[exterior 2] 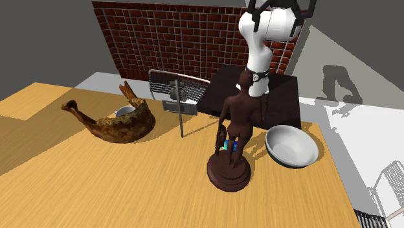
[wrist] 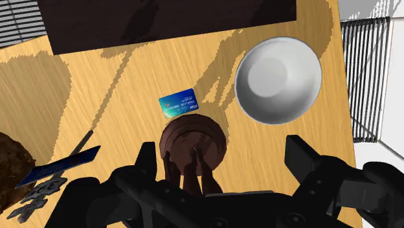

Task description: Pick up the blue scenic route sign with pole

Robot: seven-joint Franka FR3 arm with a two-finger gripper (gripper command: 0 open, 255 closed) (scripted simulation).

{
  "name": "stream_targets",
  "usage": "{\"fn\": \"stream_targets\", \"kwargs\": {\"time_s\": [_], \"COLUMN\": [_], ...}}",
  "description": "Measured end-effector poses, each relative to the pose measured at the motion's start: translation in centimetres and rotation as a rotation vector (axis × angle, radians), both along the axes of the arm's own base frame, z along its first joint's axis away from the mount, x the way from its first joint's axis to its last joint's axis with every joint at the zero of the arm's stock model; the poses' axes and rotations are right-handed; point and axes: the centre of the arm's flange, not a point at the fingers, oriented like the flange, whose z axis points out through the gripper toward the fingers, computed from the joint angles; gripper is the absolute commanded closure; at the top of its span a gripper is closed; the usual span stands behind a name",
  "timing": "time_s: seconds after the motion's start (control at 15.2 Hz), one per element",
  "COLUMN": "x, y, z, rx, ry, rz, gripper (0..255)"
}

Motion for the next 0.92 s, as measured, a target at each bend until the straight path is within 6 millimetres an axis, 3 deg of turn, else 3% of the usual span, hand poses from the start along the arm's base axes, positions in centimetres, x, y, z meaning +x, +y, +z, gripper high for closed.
{"fn": "stream_targets", "kwargs": {"time_s": [0.2, 0.79, 0.92], "x": [0.9, 7.1, 7.6], "y": [-0.5, -5.3, -6.8], "z": [-1.1, -9.3, -11.2], "rx": [-0.004, -0.031, -0.037], "ry": [0.0, -0.002, -0.003], "rz": [-0.059, -0.492, -0.592], "gripper": [0, 0, 0]}}
